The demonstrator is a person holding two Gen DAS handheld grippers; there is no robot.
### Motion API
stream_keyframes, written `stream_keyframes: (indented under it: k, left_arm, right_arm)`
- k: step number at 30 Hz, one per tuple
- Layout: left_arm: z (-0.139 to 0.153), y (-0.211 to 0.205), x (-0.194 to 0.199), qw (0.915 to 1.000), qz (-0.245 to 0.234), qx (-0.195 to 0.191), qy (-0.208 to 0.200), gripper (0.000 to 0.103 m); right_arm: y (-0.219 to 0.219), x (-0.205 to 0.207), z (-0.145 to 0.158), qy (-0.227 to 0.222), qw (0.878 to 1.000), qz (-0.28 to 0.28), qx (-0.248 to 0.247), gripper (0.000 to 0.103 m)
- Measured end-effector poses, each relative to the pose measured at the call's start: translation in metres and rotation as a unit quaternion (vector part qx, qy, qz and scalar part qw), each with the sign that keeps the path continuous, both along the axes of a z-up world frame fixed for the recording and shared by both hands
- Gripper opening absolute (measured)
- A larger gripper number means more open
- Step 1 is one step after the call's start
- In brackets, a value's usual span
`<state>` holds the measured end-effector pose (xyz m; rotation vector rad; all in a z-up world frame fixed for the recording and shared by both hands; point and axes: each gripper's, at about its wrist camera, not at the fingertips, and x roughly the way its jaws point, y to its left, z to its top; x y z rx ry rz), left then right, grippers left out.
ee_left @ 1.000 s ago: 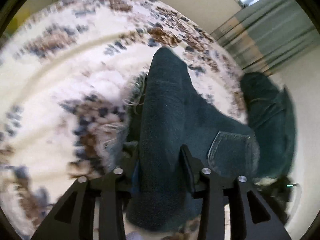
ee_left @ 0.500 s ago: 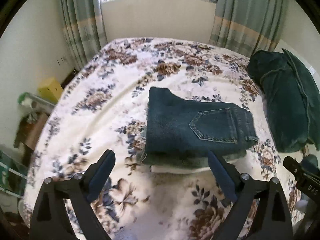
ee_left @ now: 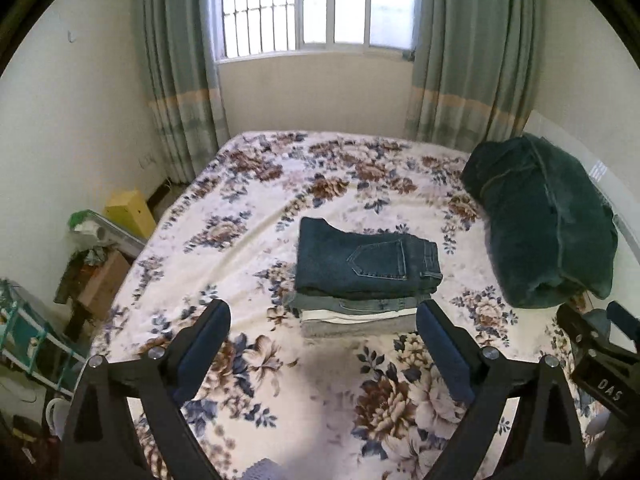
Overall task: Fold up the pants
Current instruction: 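Release the jeans on the stack and raise both grippers away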
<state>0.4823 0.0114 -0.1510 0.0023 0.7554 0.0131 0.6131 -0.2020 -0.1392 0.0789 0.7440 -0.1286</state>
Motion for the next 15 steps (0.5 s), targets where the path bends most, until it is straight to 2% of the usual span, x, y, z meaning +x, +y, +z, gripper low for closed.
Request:
stream_keyframes:
  k: [9, 15]
  left_arm:
    - [0.067, -0.011, -0.106, 0.9987, 0.005, 0.015, -0.049, 0.095]
    - [0.096, -0.016, -0.150, 0.9980, 0.010, 0.012, -0.061, 0.095]
  right_arm:
    - [-0.005, -0.139, 0.093, -0.067, 0.997, 0.038, 0.001, 0.103]
    - [-0.013, -0.208, 0.137, -0.089, 0.995, 0.054, 0.006, 0.103]
